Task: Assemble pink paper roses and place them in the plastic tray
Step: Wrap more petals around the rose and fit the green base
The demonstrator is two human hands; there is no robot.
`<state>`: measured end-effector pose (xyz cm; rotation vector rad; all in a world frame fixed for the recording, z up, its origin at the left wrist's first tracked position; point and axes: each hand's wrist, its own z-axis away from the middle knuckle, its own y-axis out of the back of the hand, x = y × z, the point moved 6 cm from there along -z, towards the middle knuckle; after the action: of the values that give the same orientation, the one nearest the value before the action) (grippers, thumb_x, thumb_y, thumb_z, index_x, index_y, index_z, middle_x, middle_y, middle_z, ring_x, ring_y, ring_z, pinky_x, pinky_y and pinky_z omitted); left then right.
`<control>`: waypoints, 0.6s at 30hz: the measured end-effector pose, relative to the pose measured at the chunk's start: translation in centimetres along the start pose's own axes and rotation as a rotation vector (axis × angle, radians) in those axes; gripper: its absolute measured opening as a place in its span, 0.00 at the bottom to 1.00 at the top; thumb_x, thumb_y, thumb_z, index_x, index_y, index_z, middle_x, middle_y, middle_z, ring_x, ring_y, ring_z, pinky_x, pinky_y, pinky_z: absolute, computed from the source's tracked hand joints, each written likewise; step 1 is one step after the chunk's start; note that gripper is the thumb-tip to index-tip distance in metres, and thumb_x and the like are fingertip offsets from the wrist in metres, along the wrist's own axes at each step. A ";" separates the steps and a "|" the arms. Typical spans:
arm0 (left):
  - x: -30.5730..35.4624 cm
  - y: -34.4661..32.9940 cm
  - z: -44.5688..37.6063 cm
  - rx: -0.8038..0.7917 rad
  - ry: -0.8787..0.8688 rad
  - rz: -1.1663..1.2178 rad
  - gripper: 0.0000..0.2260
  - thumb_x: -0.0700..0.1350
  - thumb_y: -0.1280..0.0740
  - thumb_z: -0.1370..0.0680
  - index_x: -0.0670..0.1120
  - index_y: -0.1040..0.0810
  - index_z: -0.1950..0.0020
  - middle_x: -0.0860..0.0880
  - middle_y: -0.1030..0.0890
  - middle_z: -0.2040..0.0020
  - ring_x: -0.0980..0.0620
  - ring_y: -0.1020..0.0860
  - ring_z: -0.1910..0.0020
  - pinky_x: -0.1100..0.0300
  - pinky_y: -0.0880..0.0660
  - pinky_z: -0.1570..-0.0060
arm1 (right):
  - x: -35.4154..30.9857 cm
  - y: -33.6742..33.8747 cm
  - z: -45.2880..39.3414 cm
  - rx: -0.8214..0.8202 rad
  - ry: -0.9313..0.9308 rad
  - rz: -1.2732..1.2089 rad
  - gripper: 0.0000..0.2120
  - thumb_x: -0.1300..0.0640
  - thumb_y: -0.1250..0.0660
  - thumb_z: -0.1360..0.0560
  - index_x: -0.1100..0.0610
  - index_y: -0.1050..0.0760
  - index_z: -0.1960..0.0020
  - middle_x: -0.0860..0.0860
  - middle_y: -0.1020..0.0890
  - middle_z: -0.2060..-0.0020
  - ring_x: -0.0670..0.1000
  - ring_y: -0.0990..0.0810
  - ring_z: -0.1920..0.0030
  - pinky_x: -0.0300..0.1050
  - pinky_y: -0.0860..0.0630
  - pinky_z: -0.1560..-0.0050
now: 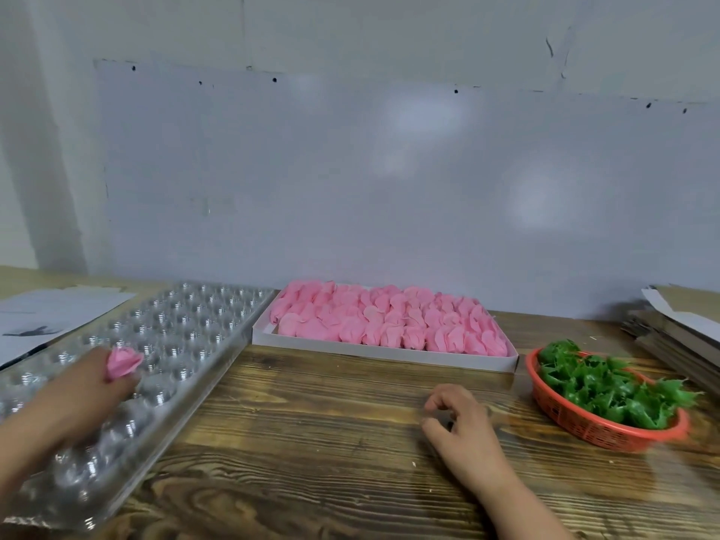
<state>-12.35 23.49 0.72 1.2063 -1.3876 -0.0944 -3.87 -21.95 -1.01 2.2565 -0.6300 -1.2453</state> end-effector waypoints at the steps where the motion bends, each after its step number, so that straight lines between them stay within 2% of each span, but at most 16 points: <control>1: 0.0 -0.2 0.1 0.027 -0.021 -0.025 0.08 0.41 0.31 0.24 0.44 0.28 0.60 0.42 0.24 0.73 0.42 0.25 0.76 0.53 0.27 0.72 | 0.0 0.0 0.0 -0.002 -0.001 0.002 0.09 0.67 0.30 0.34 0.56 0.27 0.64 0.48 0.23 0.59 0.43 0.27 0.55 0.28 0.36 0.57; 5: 0.8 -0.9 -0.4 0.046 -0.068 -0.015 0.09 0.40 0.32 0.23 0.43 0.29 0.61 0.42 0.26 0.71 0.41 0.26 0.72 0.48 0.25 0.65 | 0.1 0.1 0.2 -0.003 0.000 -0.010 0.09 0.67 0.30 0.35 0.56 0.28 0.65 0.48 0.24 0.60 0.43 0.27 0.55 0.30 0.35 0.58; 10: 1.2 -1.8 -0.4 0.074 -0.103 -0.048 0.08 0.40 0.34 0.22 0.45 0.30 0.60 0.43 0.25 0.73 0.42 0.25 0.76 0.54 0.27 0.69 | 0.1 0.0 0.1 -0.010 -0.001 -0.003 0.09 0.66 0.30 0.34 0.54 0.28 0.65 0.47 0.24 0.61 0.41 0.28 0.56 0.28 0.36 0.57; 15: 2.1 -3.0 -1.4 0.028 -0.153 -0.097 0.05 0.42 0.33 0.22 0.44 0.28 0.55 0.44 0.23 0.67 0.43 0.24 0.69 0.53 0.27 0.65 | 0.2 -0.1 0.1 -0.026 -0.011 -0.003 0.09 0.65 0.31 0.33 0.53 0.28 0.64 0.47 0.24 0.60 0.42 0.28 0.56 0.30 0.34 0.56; 18: 2.8 -3.5 -1.7 0.018 -0.173 -0.116 0.08 0.43 0.34 0.22 0.46 0.30 0.59 0.45 0.23 0.68 0.44 0.24 0.69 0.53 0.28 0.65 | 0.2 -0.2 0.0 -0.030 -0.018 -0.003 0.10 0.65 0.31 0.34 0.52 0.29 0.65 0.47 0.24 0.60 0.41 0.28 0.56 0.30 0.34 0.57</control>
<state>-8.25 21.04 0.72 1.3185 -1.4697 -0.2737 -3.80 -21.93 -1.25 2.2251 -0.6114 -1.2689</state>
